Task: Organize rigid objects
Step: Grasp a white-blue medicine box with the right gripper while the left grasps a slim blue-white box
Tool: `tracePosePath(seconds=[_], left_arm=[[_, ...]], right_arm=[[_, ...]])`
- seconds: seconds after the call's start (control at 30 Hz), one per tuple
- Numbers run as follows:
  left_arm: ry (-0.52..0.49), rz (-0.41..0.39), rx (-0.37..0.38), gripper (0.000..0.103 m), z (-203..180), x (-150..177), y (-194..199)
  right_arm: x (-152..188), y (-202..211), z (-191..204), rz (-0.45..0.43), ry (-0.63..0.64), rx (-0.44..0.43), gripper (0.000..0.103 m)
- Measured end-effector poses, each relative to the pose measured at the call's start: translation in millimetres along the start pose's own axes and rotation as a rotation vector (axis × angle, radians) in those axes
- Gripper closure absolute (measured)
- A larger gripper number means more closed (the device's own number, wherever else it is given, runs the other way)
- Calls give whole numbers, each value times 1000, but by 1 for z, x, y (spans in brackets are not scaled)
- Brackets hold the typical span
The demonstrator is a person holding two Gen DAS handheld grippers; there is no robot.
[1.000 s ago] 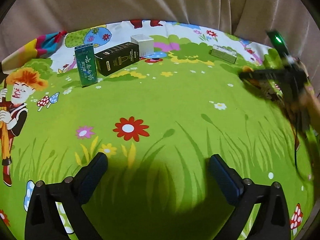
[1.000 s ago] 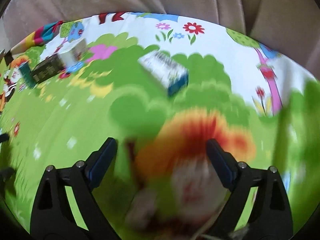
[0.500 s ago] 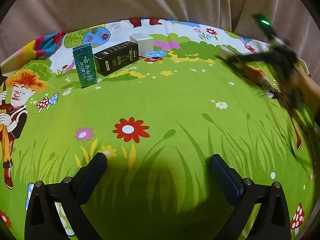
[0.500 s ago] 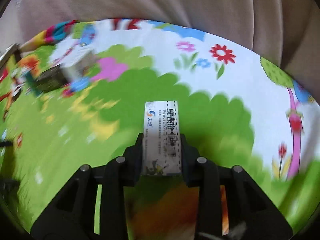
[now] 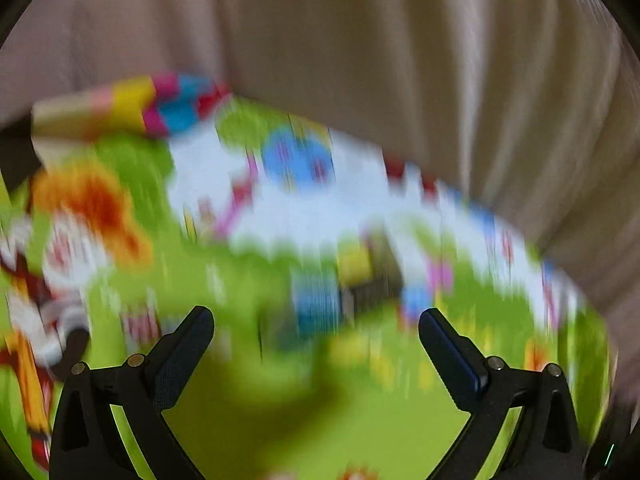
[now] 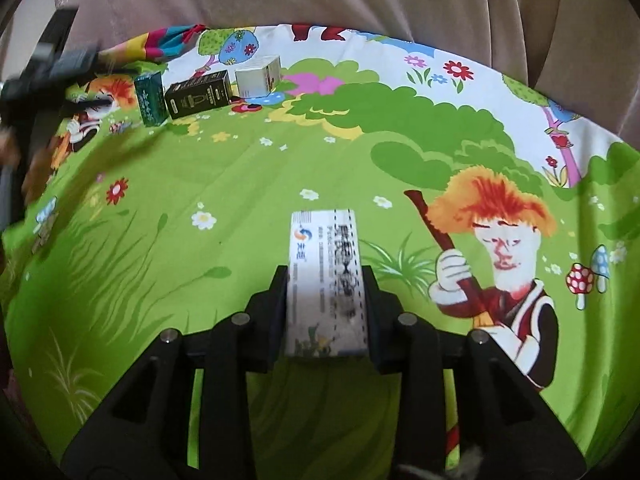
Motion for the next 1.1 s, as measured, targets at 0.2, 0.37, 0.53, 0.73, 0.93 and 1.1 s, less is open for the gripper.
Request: tracePosePath(seconds=[0.2, 0.37, 0.53, 0.73, 0.93, 1.1], left_arm=[[-53, 105, -100, 26, 14, -29, -59], [-62, 232, -29, 42, 22, 41, -24], [-207, 284, -92, 41, 30, 112, 37], [-267, 200, -50, 13, 15, 101, 46], [-380, 361, -57, 24, 20, 106, -23], [-328, 256, 14, 74, -1, 123, 10]], right_arm=[[1, -1, 2, -1, 8, 12, 63], [1, -1, 3, -1, 4, 9, 63], [0, -2, 2, -1, 0, -2, 62], [1, -2, 3, -2, 2, -3, 61], [1, -2, 3, -3, 4, 1, 62], [0, -2, 2, -4, 5, 0, 62]])
Point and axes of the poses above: each gripper's, at about its wrist camera, not at the fingertips, and y roughly against the way its jaws point, z to its left, x to its underside, the point moved 10 cm from there along -y, roughly the way its jaws point, and after that the axes turned 6 degrees about x, right-handed, at the moved point
